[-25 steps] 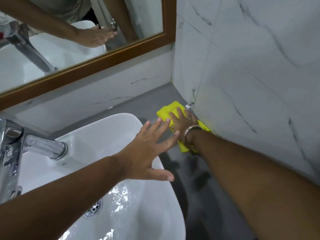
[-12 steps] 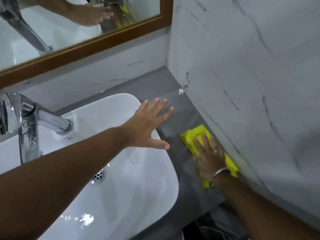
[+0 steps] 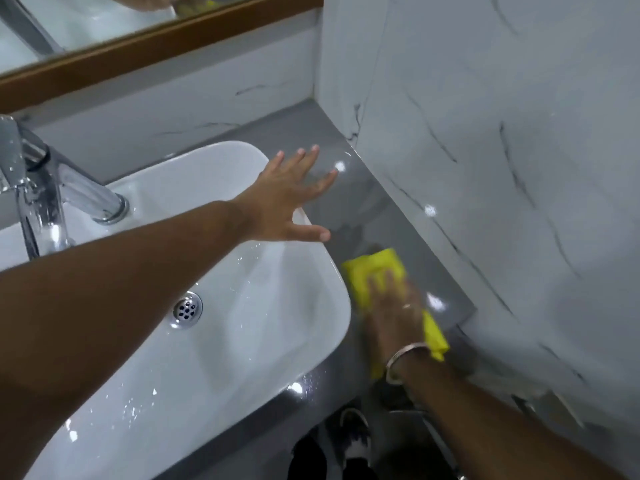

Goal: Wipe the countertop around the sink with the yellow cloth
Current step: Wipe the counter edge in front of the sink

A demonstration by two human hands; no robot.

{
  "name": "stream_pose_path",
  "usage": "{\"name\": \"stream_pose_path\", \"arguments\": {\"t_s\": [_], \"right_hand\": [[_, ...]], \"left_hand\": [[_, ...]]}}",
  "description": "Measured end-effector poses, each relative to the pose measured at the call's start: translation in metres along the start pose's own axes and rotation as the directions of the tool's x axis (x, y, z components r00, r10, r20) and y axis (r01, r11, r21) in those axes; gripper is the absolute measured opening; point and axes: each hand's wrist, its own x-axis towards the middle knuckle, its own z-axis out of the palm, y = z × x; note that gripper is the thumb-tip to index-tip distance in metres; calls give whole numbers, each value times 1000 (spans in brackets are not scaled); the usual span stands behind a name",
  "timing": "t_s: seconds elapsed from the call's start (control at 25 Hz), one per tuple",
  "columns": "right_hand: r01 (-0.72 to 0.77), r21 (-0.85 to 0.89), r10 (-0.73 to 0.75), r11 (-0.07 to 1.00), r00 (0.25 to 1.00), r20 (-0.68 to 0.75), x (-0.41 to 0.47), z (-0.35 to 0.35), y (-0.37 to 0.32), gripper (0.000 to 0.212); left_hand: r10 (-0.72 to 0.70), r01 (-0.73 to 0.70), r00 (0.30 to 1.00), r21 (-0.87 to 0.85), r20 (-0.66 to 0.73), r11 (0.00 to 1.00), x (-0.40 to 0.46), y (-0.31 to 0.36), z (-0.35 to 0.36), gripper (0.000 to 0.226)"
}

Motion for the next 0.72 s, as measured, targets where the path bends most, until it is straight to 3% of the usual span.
{"name": "stream_pose_path", "arguments": {"t_s": [0.04, 0.08, 0.12, 0.16, 0.2, 0.28, 0.32, 0.4, 0.48, 0.56, 0.6, 0.68, 0.72], "right_hand": [[197, 44, -201, 979, 973, 110, -30, 1, -23, 56], [416, 81, -424, 906, 884, 196, -50, -1, -31, 56], [562, 99, -569, 821, 795, 209, -48, -6, -23, 57], [591, 113, -601, 799, 781, 167, -32, -9, -3, 60], [514, 98, -523, 852, 832, 187, -17, -9, 19, 62], [199, -22, -193, 980, 968, 159, 8, -11, 58, 59], [27, -19, -25, 999, 995, 99, 8, -13, 68, 61], [-102, 29, 101, 994, 994, 35, -8, -5, 49, 62], [-38, 46, 34, 998, 997, 67, -42, -2, 0, 63], [178, 40, -183, 983, 967, 177, -77, 8, -27, 62], [298, 15, -295, 954, 934, 203, -82, 6, -26, 62], [500, -33, -479, 865, 844, 242, -65, 4, 0, 61], [483, -35, -465, 875, 857, 222, -56, 1, 15, 60]], "left_hand": [[-10, 10, 1000, 18, 13, 1000, -1, 3, -2, 102], [-35, 34, 999, 55, 22, 998, -4, 6, -3, 101], [-80, 78, 996, 79, 24, 994, -7, 9, -3, 99], [-153, 152, 988, 64, 11, 986, -16, 17, -1, 97], [-228, 229, 974, 21, -7, 973, -31, 28, 2, 95], [-370, 370, 929, -91, 26, 924, -94, 59, 14, 90], [-415, 419, 908, -143, 59, 896, -132, 71, 22, 88], [-514, 525, 851, -178, 108, 832, -218, 93, 32, 84], [-657, 673, 740, -160, 147, 722, -286, 99, 42, 85], [-798, 812, 582, -174, 160, 557, -333, 99, 46, 90], [-831, 839, 539, -173, 134, 516, -352, 99, 47, 89], [-835, 837, 545, -107, 77, 536, -381, 99, 48, 87], [-830, 831, 555, -72, 61, 551, -393, 99, 48, 87]]}}
